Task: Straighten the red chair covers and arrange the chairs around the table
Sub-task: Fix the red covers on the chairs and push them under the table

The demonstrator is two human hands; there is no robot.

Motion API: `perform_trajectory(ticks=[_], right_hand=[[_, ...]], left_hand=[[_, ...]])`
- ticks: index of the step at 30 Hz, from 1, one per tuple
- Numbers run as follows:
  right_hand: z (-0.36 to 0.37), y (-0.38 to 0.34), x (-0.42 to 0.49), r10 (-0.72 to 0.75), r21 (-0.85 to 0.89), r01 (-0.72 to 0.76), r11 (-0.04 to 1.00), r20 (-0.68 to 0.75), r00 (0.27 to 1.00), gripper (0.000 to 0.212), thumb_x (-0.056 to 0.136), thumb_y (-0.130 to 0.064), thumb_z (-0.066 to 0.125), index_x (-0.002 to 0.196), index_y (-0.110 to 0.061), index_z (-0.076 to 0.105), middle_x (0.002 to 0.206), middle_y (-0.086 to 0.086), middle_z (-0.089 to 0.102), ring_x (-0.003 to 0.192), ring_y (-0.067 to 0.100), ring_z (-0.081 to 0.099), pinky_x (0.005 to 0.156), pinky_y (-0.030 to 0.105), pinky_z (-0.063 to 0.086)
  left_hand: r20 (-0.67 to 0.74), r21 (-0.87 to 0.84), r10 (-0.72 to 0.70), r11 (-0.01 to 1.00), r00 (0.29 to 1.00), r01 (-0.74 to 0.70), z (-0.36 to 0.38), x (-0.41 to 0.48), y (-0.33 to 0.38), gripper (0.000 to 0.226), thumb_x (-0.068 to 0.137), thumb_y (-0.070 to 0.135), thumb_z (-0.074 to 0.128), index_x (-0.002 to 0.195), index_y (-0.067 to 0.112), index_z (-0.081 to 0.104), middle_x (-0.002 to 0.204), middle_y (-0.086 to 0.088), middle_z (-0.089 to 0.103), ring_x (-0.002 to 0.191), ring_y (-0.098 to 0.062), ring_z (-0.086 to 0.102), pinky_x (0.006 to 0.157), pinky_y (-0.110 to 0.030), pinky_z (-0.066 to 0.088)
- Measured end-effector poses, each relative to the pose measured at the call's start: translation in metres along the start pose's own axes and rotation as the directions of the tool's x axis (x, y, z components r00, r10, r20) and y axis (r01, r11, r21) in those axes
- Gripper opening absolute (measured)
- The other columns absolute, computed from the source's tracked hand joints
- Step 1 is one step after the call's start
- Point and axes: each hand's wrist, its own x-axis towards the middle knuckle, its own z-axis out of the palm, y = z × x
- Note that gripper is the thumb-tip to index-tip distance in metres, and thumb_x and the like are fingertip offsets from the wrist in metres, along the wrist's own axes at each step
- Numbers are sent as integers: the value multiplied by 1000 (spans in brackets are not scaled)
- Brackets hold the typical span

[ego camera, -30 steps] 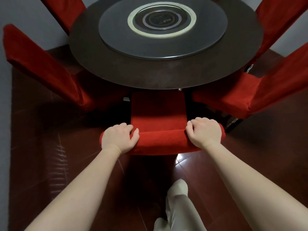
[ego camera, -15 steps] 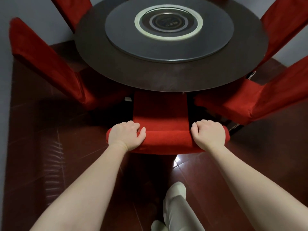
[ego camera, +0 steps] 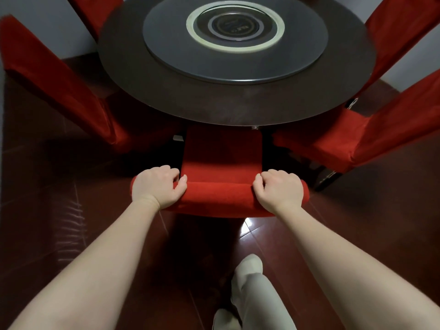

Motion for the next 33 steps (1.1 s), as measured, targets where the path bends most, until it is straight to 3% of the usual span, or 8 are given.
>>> perform_trajectory(ticks=[13, 18, 21, 26, 29, 33], right_hand=[[-1, 21, 11, -48, -65, 48, 997, 14, 999, 57, 86, -38, 19, 63, -10, 63, 67, 10, 62, 66, 35, 59, 60, 37, 33], [-5, 16, 8, -26, -49, 29, 998, 65, 998, 50, 86, -36, 25, 60, -13, 62, 63, 8, 60, 62, 33, 59, 58, 37, 37], [-7, 12, 3, -27, -46, 30, 998, 65, 998, 48, 88, -34, 31, 60, -11, 62, 62, 9, 60, 59, 34, 59, 56, 37, 41], [-20, 9, 10, 13, -220, 49, 974, 274, 962, 50, 99, -49, 33, 101, -15, 69, 105, 9, 67, 99, 32, 58, 84, 41, 36], [-29, 20, 3, 7, -92, 22, 996, 302, 953, 48, 99, -52, 32, 112, -18, 62, 116, 7, 61, 110, 30, 53, 89, 41, 38], [-51, 49, -35, -23, -16, 26, 1000, 186, 982, 44, 96, -53, 41, 119, -21, 59, 122, 0, 58, 116, 25, 51, 93, 38, 39]], left_hand=[[-5, -16, -22, 1000, 1000, 22, 1, 7, 21, 48, 85, 52, 37, 60, 19, 60, 58, -1, 53, 48, -28, 56, 49, -26, 23], [44, -30, 4, 1000, 999, -3, 2, 7, 15, 49, 85, 54, 36, 61, 19, 61, 60, -1, 55, 50, -28, 59, 48, -26, 31], [134, 7, -43, 999, 990, 42, 0, 5, 13, 54, 84, 59, 29, 66, 20, 61, 66, -2, 58, 61, -29, 62, 53, -30, 37], [271, 152, -223, 971, 936, 187, -20, -4, 18, 66, 87, 67, 18, 85, 22, 67, 83, -3, 63, 85, -28, 60, 72, -38, 43], [287, 47, -212, 977, 934, 208, -30, -15, 12, 57, 97, 60, 28, 97, 22, 71, 94, -4, 66, 96, -28, 62, 84, -39, 47], [206, -62, -173, 980, 963, 189, -50, -36, 1, 49, 97, 55, 45, 126, 20, 63, 122, -4, 65, 117, -26, 58, 98, -40, 45]])
